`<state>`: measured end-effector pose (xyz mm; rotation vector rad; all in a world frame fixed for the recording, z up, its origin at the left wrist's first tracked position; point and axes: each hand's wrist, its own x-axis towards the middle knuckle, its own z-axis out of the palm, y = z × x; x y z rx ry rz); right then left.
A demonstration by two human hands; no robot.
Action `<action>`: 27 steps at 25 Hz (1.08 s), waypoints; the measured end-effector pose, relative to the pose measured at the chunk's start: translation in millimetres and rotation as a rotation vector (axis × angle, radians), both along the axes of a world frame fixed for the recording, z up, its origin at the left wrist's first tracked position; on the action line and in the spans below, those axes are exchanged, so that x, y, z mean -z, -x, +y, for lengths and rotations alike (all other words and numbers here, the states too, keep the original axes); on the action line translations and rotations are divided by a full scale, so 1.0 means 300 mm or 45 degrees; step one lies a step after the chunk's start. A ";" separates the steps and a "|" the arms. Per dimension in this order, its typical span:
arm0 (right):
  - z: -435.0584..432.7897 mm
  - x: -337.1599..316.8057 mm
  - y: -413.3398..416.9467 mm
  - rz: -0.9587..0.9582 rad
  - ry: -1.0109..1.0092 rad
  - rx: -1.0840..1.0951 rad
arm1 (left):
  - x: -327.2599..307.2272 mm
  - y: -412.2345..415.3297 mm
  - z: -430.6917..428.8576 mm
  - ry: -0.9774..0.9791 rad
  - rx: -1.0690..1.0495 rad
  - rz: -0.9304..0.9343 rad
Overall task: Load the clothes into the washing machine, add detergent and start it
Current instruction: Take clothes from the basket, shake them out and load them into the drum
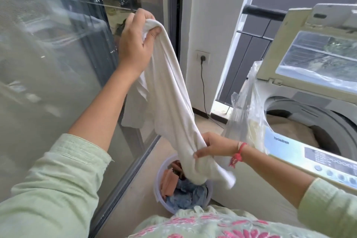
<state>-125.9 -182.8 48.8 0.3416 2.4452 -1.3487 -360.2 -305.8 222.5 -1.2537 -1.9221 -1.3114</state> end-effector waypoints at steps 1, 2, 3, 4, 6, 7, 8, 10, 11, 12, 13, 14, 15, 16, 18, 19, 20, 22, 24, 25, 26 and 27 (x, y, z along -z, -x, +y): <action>0.024 0.022 -0.008 0.021 -0.108 0.129 | -0.001 -0.001 0.009 0.037 -0.006 0.004; 0.060 0.028 -0.017 0.058 -0.249 0.279 | 0.002 -0.004 0.016 0.070 -0.015 0.014; 0.100 0.013 -0.029 0.141 -0.396 0.451 | 0.010 -0.001 0.024 0.074 -0.022 0.011; 0.137 -0.015 -0.041 0.277 -0.472 0.634 | 0.014 0.008 0.028 0.029 -0.033 -0.015; 0.186 -0.125 -0.069 0.665 -0.333 0.981 | 0.010 0.033 0.028 -0.159 -0.056 -0.105; 0.200 -0.199 -0.079 0.897 -0.239 1.105 | 0.002 0.045 0.028 -0.258 -0.063 -0.106; 0.220 -0.282 -0.095 1.118 -0.232 1.182 | -0.011 0.048 0.039 -0.334 -0.059 -0.091; 0.264 -0.436 -0.144 1.365 -0.494 1.162 | -0.051 0.035 0.080 -0.468 -0.045 -0.088; 0.293 -0.500 -0.181 1.378 -0.740 1.096 | -0.077 0.018 0.112 -0.542 -0.051 -0.115; 0.331 -0.542 -0.227 1.324 -0.995 1.029 | -0.106 -0.006 0.142 -0.593 -0.052 -0.132; 0.381 -0.571 -0.287 1.241 -1.205 0.976 | -0.124 -0.033 0.182 -0.590 -0.041 -0.091; 0.436 -0.591 -0.346 1.166 -1.345 0.955 | -0.126 -0.059 0.220 -0.516 -0.017 0.016; 0.492 -0.604 -0.403 1.114 -1.427 0.986 | -0.109 -0.084 0.263 -0.370 0.027 0.159; 0.546 -0.612 -0.456 1.079 -1.465 1.059 | -0.077 -0.119 0.311 -0.180 0.080 0.287; 0.651 -0.613 -0.558 0.997 -1.541 1.207 | 0.009 -0.226 0.414 0.131 0.194 0.446; 0.703 -0.608 -0.608 0.947 -1.606 1.255 | 0.048 -0.279 0.469 0.240 0.260 0.506; 0.754 -0.601 -0.658 0.908 -1.673 1.297 | 0.078 -0.332 0.527 0.340 0.315 0.571; 0.852 -0.594 -0.762 0.875 -1.762 1.381 | 0.121 -0.419 0.657 0.492 0.380 0.717; 0.960 -0.621 -0.874 0.888 -1.814 1.447 | 0.116 -0.516 0.809 0.534 0.395 0.764; 1.013 -0.647 -0.926 0.893 -1.846 1.492 | 0.090 -0.568 0.885 0.515 0.386 0.756; 1.072 -0.676 -0.978 0.882 -1.869 1.565 | 0.053 -0.627 0.966 0.484 0.355 0.733; 1.127 -0.706 -1.026 0.862 -1.876 1.657 | 0.011 -0.682 1.044 0.458 0.302 0.703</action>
